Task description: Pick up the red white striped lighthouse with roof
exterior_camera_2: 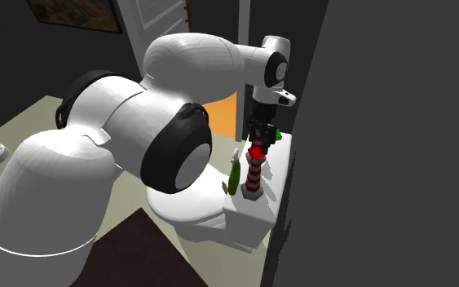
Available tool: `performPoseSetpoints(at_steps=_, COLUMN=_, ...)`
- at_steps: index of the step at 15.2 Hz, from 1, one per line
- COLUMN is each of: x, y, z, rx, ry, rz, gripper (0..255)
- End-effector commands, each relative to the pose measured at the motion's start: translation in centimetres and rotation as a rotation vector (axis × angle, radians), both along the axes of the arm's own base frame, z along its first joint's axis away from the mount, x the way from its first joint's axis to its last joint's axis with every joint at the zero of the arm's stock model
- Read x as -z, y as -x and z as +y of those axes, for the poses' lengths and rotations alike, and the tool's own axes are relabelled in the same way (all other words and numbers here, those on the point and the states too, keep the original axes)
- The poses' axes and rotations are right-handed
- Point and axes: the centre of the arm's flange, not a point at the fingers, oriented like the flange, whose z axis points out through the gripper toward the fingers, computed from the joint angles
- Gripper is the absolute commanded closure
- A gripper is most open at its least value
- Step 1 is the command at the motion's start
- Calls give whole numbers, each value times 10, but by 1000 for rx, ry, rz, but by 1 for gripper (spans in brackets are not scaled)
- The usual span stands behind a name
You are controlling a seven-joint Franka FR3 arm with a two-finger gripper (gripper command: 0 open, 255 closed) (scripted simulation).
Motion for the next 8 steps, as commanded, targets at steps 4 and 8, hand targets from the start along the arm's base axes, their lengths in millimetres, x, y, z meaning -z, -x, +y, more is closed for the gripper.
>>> performPoseSetpoints(at_steps=4, x=28, y=-10, z=-1, rx=7, ry=5, rz=2, gripper=0)
performPoseSetpoints(at_steps=8, x=47, y=-10, z=-1, rx=7, ry=5, rz=2, gripper=0)
